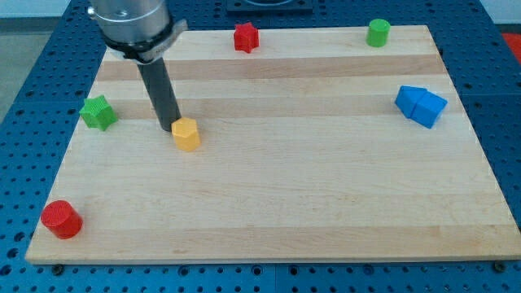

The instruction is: Slide the yellow hexagon at the bottom center of the board

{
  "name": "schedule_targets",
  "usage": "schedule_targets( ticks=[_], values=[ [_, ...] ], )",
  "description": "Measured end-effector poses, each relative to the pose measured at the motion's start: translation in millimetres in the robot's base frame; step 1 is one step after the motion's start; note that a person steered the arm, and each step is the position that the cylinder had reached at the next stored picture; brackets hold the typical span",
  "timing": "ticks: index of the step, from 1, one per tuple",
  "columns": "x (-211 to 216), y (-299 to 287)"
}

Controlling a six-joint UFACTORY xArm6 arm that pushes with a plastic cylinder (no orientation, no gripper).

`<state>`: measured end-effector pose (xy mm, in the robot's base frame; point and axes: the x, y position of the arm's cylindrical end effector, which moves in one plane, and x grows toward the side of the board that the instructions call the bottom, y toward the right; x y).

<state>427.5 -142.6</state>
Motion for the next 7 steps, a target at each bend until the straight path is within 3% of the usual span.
schedule_targets(
  ticks=[4,7],
  values=[
    [23,96],
    [30,64]
  ],
)
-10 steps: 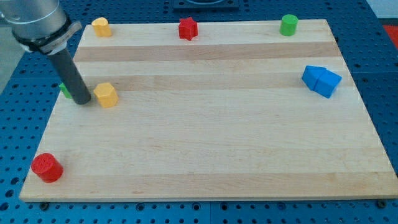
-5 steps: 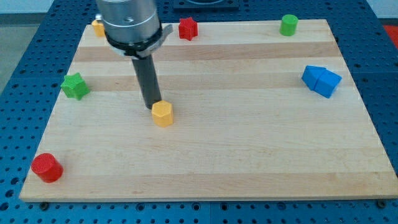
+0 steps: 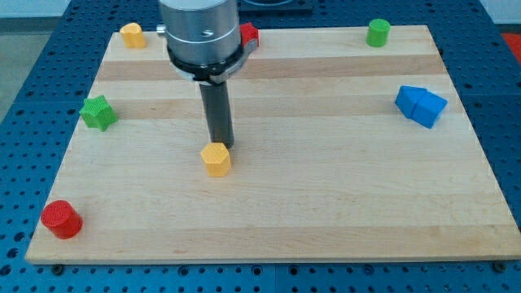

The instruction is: Slide the yellow hexagon at the bottom center of the board

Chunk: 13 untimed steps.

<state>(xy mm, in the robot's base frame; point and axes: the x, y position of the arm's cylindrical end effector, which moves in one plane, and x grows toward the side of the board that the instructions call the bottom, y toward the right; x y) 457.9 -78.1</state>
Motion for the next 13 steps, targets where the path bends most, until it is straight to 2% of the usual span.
schedule_targets(
  ticks=[5,7,9,13],
  values=[
    [73,-7],
    [81,-48],
    [123,-45],
    [98,20]
  ],
)
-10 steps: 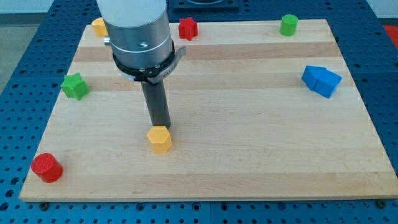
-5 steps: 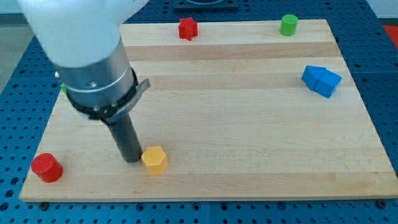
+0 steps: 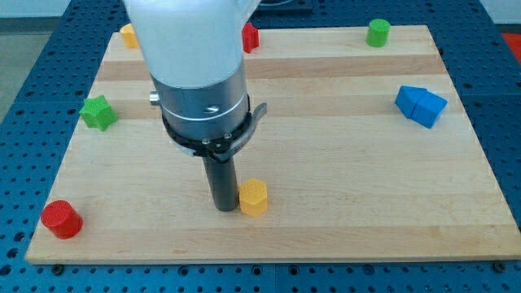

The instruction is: Slide the yellow hexagon at the bottom center of the board

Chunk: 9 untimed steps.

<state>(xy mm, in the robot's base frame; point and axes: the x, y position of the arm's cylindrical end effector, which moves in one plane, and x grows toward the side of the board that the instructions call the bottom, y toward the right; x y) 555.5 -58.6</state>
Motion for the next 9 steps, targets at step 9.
schedule_targets(
  ticks=[9],
  values=[
    [-16,36]
  ],
)
